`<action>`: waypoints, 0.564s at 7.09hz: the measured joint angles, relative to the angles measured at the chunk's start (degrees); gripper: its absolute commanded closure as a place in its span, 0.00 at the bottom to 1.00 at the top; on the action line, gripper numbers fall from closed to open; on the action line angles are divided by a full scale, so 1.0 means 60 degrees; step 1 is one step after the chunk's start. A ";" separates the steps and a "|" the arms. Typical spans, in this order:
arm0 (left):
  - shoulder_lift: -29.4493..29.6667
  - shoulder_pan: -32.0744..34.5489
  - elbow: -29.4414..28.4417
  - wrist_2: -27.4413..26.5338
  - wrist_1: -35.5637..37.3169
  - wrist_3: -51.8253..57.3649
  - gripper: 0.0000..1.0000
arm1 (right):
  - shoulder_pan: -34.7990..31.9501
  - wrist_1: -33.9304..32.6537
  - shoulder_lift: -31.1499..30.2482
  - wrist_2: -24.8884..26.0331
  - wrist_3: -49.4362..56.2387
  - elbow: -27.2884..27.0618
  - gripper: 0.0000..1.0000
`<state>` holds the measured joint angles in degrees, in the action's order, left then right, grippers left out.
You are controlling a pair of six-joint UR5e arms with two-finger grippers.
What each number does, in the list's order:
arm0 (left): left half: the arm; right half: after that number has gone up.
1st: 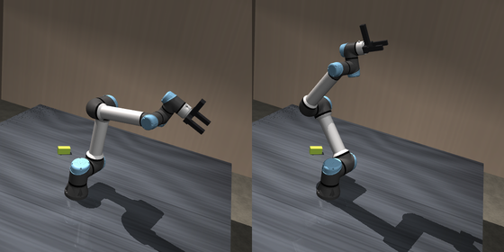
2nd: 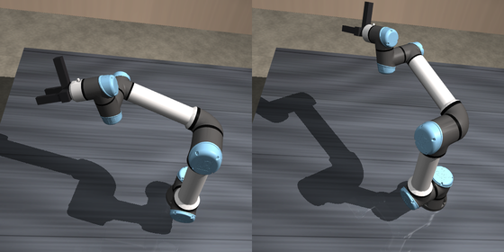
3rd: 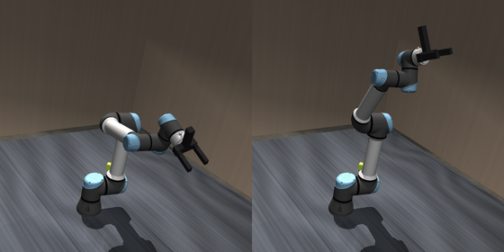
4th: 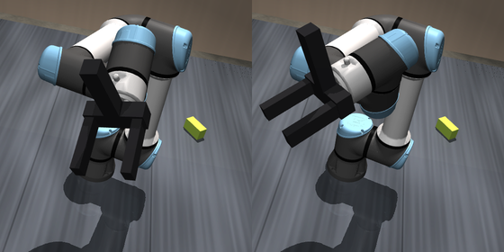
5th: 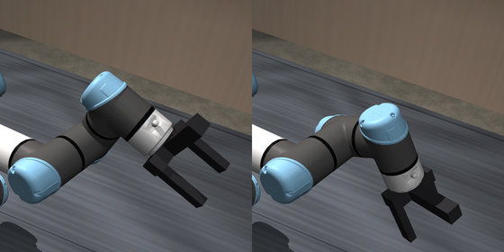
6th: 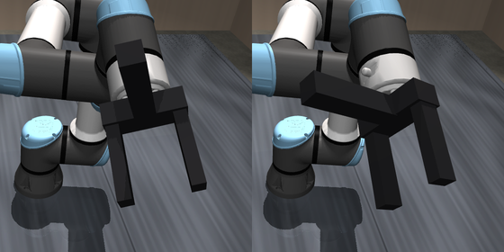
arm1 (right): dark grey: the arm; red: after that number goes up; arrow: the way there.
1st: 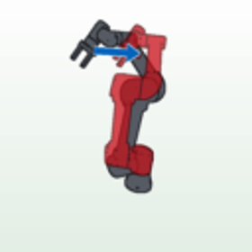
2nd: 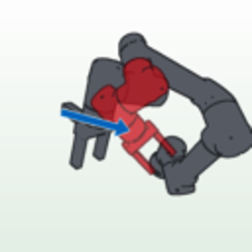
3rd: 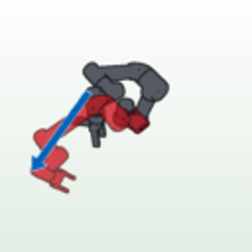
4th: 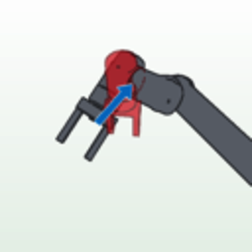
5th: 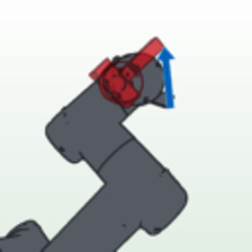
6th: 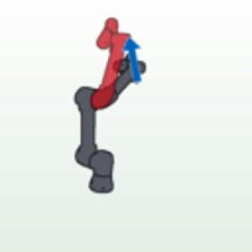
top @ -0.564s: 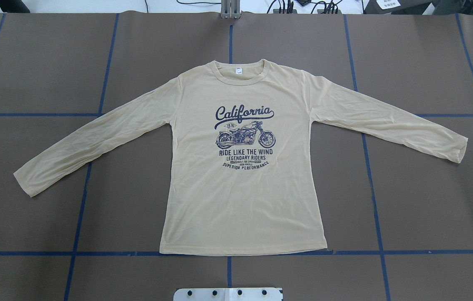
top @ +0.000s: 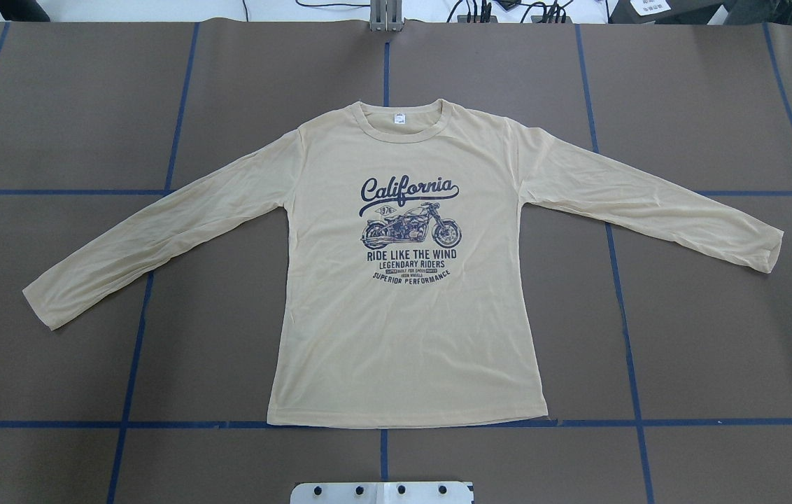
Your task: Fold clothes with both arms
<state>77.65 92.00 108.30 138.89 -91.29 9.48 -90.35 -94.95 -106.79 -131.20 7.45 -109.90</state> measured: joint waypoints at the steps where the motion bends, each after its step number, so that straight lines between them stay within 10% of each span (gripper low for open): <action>1: 0.0038 -0.0013 0.0374 -0.0026 -0.0135 0.0000 0.00 | 0.0000 0.0003 0.0070 -0.0030 -0.0001 -0.0054 0.00; 4: 0.1070 -0.0045 0.0738 -0.0754 -0.0513 -0.0062 0.00 | 0.0000 0.0312 0.0896 -0.0041 -0.0011 0.0003 0.00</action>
<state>84.07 91.73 112.73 134.37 -94.36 9.11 -90.35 -93.08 -101.41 -131.45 7.39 -109.88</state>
